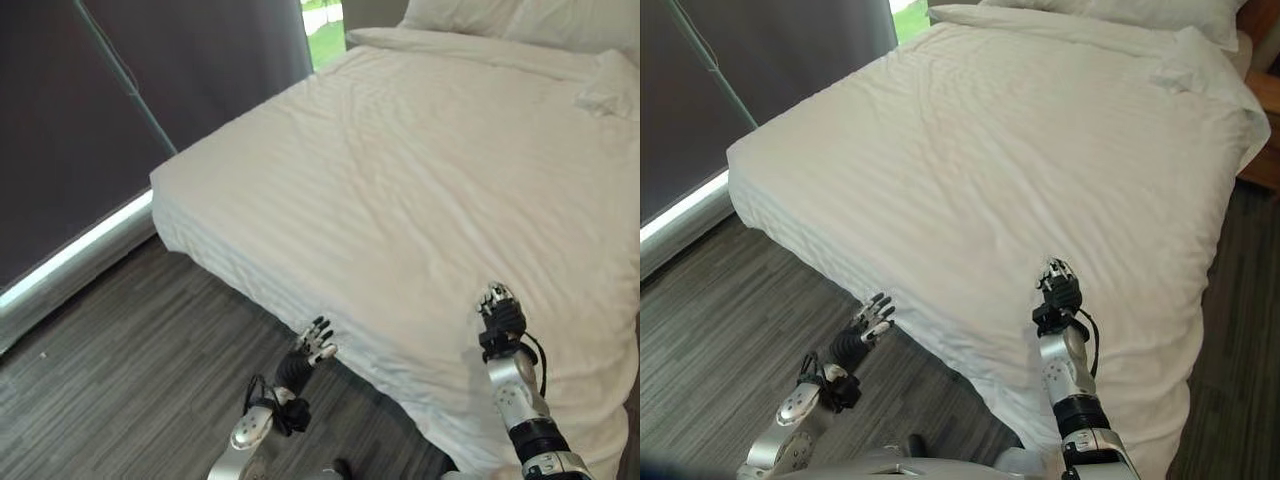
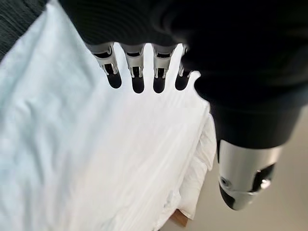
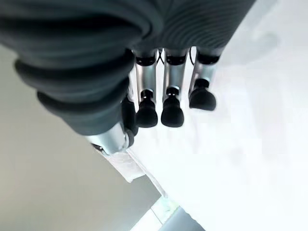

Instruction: Making the bed.

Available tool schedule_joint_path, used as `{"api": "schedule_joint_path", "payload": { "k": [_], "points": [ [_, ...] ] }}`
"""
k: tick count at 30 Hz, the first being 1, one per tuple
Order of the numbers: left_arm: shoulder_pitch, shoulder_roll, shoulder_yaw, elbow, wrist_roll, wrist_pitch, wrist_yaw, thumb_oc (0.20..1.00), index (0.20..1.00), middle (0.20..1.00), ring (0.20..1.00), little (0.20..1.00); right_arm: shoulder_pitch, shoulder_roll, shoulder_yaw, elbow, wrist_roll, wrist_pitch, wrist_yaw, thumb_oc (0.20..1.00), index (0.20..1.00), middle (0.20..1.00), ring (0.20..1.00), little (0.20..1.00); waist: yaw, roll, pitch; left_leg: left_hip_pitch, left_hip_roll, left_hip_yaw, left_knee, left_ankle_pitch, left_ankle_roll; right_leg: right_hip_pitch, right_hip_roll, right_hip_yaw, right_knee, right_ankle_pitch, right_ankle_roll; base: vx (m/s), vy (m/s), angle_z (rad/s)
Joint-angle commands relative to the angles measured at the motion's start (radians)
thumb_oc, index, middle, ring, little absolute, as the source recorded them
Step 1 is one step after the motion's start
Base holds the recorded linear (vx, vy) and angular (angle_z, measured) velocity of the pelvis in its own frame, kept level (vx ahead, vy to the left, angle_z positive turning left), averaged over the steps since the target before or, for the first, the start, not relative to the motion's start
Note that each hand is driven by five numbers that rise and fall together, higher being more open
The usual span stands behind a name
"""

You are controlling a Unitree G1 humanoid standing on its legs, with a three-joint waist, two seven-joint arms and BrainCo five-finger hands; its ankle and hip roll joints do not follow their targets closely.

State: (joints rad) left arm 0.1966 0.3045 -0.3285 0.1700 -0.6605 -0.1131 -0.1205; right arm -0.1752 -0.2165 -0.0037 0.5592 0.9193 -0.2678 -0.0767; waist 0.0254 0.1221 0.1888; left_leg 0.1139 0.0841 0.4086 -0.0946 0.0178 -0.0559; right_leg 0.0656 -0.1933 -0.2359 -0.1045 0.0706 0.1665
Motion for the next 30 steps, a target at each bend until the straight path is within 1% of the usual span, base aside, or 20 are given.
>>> {"api": "schedule_joint_path", "payload": {
  "k": [1,2,4,6,7,11,13,14,15,18,19,22,23,24,25,26,27,28,29,30],
  "points": [
    [-0.05,-0.007,0.006,-0.046,-0.042,-0.033,-0.037,1.0,1.0,1.0,1.0,1.0,-0.058,-0.028,-0.086,0.094,0.035,-0.001,0.015,0.2,0.2,0.2,0.2,0.2,-0.027,-0.023,0.062,-0.067,0.066,-0.022,0.007,0.068,-0.088,0.04,-0.072,-0.101,0.019,-0.016,0.046,-0.08,0.049,-0.01],
    [-0.047,-0.013,0.005,-0.041,-0.047,-0.03,-0.041,1.0,1.0,1.0,1.0,1.0,-0.052,-0.037,-0.113,0.136,0.042,0.004,0.016,0.2,0.2,0.2,0.2,0.2,-0.033,-0.011,0.068,-0.073,0.066,-0.02,0.007,0.069,-0.09,0.031,-0.073,-0.096,0.018,-0.015,0.047,-0.06,0.047,-0.09],
    [-0.047,-0.018,0.002,-0.04,-0.052,-0.029,-0.046,1.0,1.0,1.0,1.0,1.0,-0.044,-0.052,-0.144,0.182,0.05,0.01,0.018,0.2,0.2,0.2,0.2,0.2,-0.038,-0.001,0.071,-0.078,0.067,-0.018,0.007,0.069,-0.091,0.022,-0.073,-0.09,0.017,-0.015,0.048,-0.03,0.031,-0.2],
    [-0.053,-0.027,0.003,-0.036,-0.056,-0.031,-0.05,1.0,1.0,1.0,1.0,1.0,-0.013,-0.08,-0.21,0.243,0.062,0.026,0.019,0.2,0.2,0.2,0.2,0.2,-0.056,0.014,0.077,-0.082,0.069,-0.013,0.007,0.068,-0.092,0.011,-0.072,-0.076,0.017,-0.017,0.051,-0.03,0.03,-0.09],
    [-0.063,-0.036,-0.002,-0.034,-0.049,-0.038,-0.049,1.0,1.0,1.0,1.0,1.0,0.028,-0.104,-0.258,0.286,0.074,0.032,0.023,0.2,0.2,0.2,0.2,0.2,-0.073,0.015,0.076,-0.081,0.072,-0.006,0.007,0.064,-0.091,0.004,-0.068,-0.061,0.017,-0.02,0.052,0.0,0.0,0.0],
    [-0.101,-0.045,-0.023,-0.04,-0.015,-0.051,-0.035,1.0,1.0,1.0,1.0,1.0,0.129,-0.129,-0.347,0.359,0.086,0.034,0.022,0.2,0.2,0.2,0.2,0.2,-0.129,0.001,0.066,-0.057,0.074,0.008,0.007,0.041,-0.088,0.006,-0.061,-0.029,0.017,-0.026,0.057,0.05,-0.034,-0.1],
    [-0.122,-0.044,-0.033,-0.04,0.002,-0.056,-0.028,1.0,1.0,1.0,1.0,1.0,0.151,-0.14,-0.366,0.404,0.083,0.04,0.02,0.2,0.2,0.2,0.2,0.2,-0.145,-0.005,0.057,-0.056,0.075,0.014,0.007,0.044,-0.084,0.0,-0.055,-0.014,0.017,-0.019,0.053,0.01,-0.035,-0.2],
    [-0.123,-0.045,-0.035,-0.039,0.003,-0.057,-0.027,1.0,1.0,1.0,1.0,1.0,0.151,-0.142,-0.367,0.407,0.083,0.04,0.021,0.2,0.2,0.2,0.2,0.2,-0.144,-0.004,0.057,-0.056,0.075,0.014,0.007,0.044,-0.084,-0.001,-0.055,-0.013,0.017,-0.019,0.053,0.03,-0.021,-0.22],
    [-0.143,-0.048,-0.048,-0.04,0.014,-0.062,-0.019,1.0,1.0,1.0,1.0,1.0,0.164,-0.161,-0.408,0.443,0.095,0.037,0.008,0.2,0.2,0.2,0.2,0.2,-0.164,-0.006,0.051,-0.048,0.073,0.018,0.007,0.037,-0.082,-0.003,-0.054,-0.003,0.017,-0.021,0.053,0.04,-0.016,-0.24],
    [-0.172,-0.05,-0.063,-0.045,0.029,-0.073,-0.01,1.0,1.0,1.0,1.0,1.0,0.178,-0.2,-0.459,0.476,0.11,0.038,-0.001,0.2,0.2,0.2,0.2,0.2,-0.182,-0.007,0.044,-0.037,0.071,0.024,0.007,0.03,-0.079,0.0,-0.053,0.006,0.017,-0.021,0.053,0.02,-0.027,-0.18],
    [-0.173,-0.052,-0.065,-0.044,0.03,-0.074,-0.009,1.0,1.0,1.0,1.0,1.0,0.177,-0.203,-0.461,0.479,0.111,0.038,0.001,0.2,0.2,0.2,0.2,0.2,-0.181,-0.006,0.045,-0.036,0.071,0.025,0.007,0.029,-0.079,0.001,-0.053,0.007,0.017,-0.022,0.053,0.0,-0.03,-0.25],
    [-0.19,-0.053,-0.051,-0.069,0.037,-0.091,0.006,1.0,1.0,1.0,1.0,1.0,0.194,-0.234,-0.484,0.492,0.086,0.037,-0.015,0.2,0.2,0.2,0.2,0.2,-0.197,-0.014,0.032,-0.022,0.077,0.03,0.007,0.025,-0.08,0.005,-0.051,0.015,0.017,-0.023,0.055,-0.03,-0.054,-0.37],
    [-0.189,-0.051,-0.036,-0.082,0.032,-0.099,0.013,1.0,1.0,1.0,1.0,1.0,0.195,-0.252,-0.454,0.488,0.001,0.042,-0.035,0.42,0.42,0.42,0.42,0.42,-0.199,-0.022,0.022,-0.016,0.083,0.034,0.007,0.026,-0.083,0.006,-0.047,0.021,0.017,-0.023,0.055,-0.04,-0.06,-0.13],
    [-0.187,-0.051,-0.033,-0.083,0.033,-0.099,0.014,1.0,1.0,1.0,1.0,1.0,0.193,-0.25,-0.452,0.484,-0.005,0.043,-0.041,1.0,1.0,1.0,1.0,1.0,-0.2,-0.023,0.022,-0.015,0.083,0.037,0.007,0.026,-0.083,0.005,-0.047,0.024,0.017,-0.023,0.054,-0.01,-0.05,-0.11],
    [-0.197,-0.046,-0.009,-0.098,0.045,-0.117,0.035,1.0,1.0,1.0,1.0,1.0,0.206,-0.278,-0.38,0.369,-0.147,0.043,-0.059,1.0,1.0,1.0,1.0,1.0,-0.209,-0.038,0.018,0.006,0.083,0.048,0.007,0.023,-0.082,0.008,-0.04,0.043,0.017,-0.03,0.058,-0.01,-0.033,-0.11],
    [-0.207,-0.042,0.003,-0.112,0.052,-0.127,0.052,1.0,1.0,1.0,1.0,1.0,0.211,-0.292,-0.342,0.267,-0.218,0.038,-0.075,1.0,1.0,1.0,1.0,1.0,-0.212,-0.049,0.023,0.01,0.079,0.062,0.03,0.028,-0.082,0.007,-0.035,0.063,0.017,-0.029,0.056,-0.05,-0.048,-0.24],
    [-0.219,-0.034,0.022,-0.132,0.065,-0.147,0.081,1.0,1.0,1.0,1.0,1.0,0.23,-0.298,-0.313,0.104,-0.293,0.022,-0.09,1.0,1.0,1.0,1.0,1.0,-0.213,-0.069,0.042,-0.02,0.084,0.054,0.117,0.006,-0.09,0.003,-0.035,0.096,0.017,-0.029,0.049,-0.09,-0.031,-0.42],
    [-0.219,-0.032,0.041,-0.143,0.078,-0.161,0.105,1.0,1.0,1.0,1.0,1.0,0.235,-0.295,-0.293,-0.004,-0.331,0.008,-0.1,1.0,1.0,1.0,1.0,1.0,-0.201,-0.086,0.055,-0.052,0.089,0.008,0.207,-0.007,-0.11,-0.008,-0.029,0.13,0.017,-0.024,0.048,-0.09,0.03,-0.76],
    [-0.215,-0.033,0.058,-0.145,0.092,-0.185,0.143,1.0,1.0,1.0,1.0,1.0,0.233,-0.299,-0.265,-0.103,-0.386,0.001,-0.106,1.0,1.0,1.0,1.0,1.0,-0.179,-0.095,0.061,-0.067,0.083,-0.087,0.282,-0.009,-0.133,-0.028,-0.024,0.169,0.017,-0.01,0.052,-0.07,0.042,-1.23],
    [-0.215,-0.032,0.058,-0.145,0.093,-0.185,0.144,1.0,1.0,1.0,1.0,1.0,0.235,-0.295,-0.265,-0.11,-0.39,0.005,-0.11,1.0,1.0,1.0,1.0,1.0,-0.177,-0.096,0.057,-0.075,0.084,-0.086,0.286,-0.006,-0.133,-0.036,-0.023,0.172,0.017,-0.005,0.051,-0.09,0.061,-1.69]
  ]
}}
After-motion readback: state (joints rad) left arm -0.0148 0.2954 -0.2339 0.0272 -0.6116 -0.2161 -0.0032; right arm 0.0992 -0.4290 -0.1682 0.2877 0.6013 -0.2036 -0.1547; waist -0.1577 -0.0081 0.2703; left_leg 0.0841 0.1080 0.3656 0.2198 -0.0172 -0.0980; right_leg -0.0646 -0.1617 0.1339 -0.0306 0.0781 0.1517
